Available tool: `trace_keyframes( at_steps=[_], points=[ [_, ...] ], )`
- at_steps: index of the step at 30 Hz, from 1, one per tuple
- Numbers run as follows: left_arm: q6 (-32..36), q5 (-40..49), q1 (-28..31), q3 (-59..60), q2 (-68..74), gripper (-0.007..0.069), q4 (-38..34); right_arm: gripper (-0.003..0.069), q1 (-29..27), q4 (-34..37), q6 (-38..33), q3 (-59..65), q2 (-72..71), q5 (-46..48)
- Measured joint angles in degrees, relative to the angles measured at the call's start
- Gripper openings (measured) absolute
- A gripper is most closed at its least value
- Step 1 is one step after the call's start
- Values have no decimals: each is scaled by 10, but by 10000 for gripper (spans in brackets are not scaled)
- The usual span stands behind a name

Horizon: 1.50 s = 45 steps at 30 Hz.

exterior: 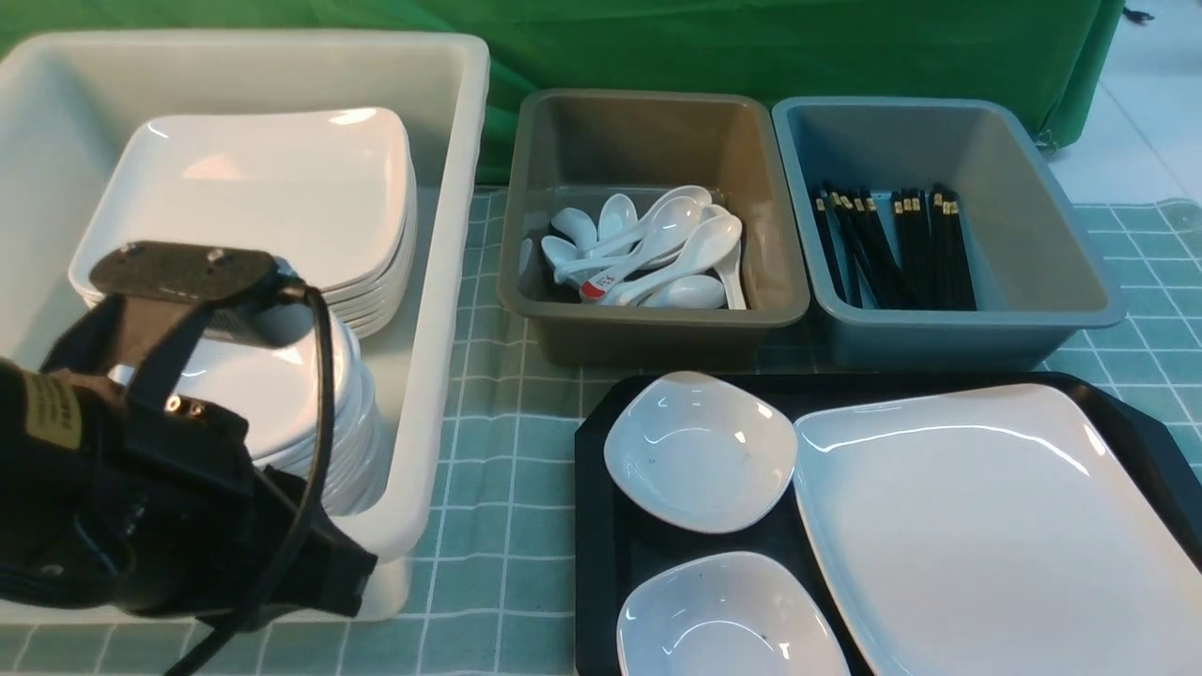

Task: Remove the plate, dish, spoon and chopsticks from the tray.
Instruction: Use the left arm to grab a small plate from the dinner plate

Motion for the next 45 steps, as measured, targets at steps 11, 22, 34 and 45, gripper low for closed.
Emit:
trace_keyframes(
  at_steps=[11,22,34,45],
  points=[
    [23,-8,0,0,0,9,-9,370,-119,61,103,609,-194,-112],
    [28,-8,0,0,0,9,-9,533,-118,144,151,764,-168,-315],
    [28,-9,0,0,0,9,-17,491,74,311,40,712,-159,-325],
    [28,-8,0,0,0,9,-26,496,194,368,-60,617,-55,-336]
  ],
)
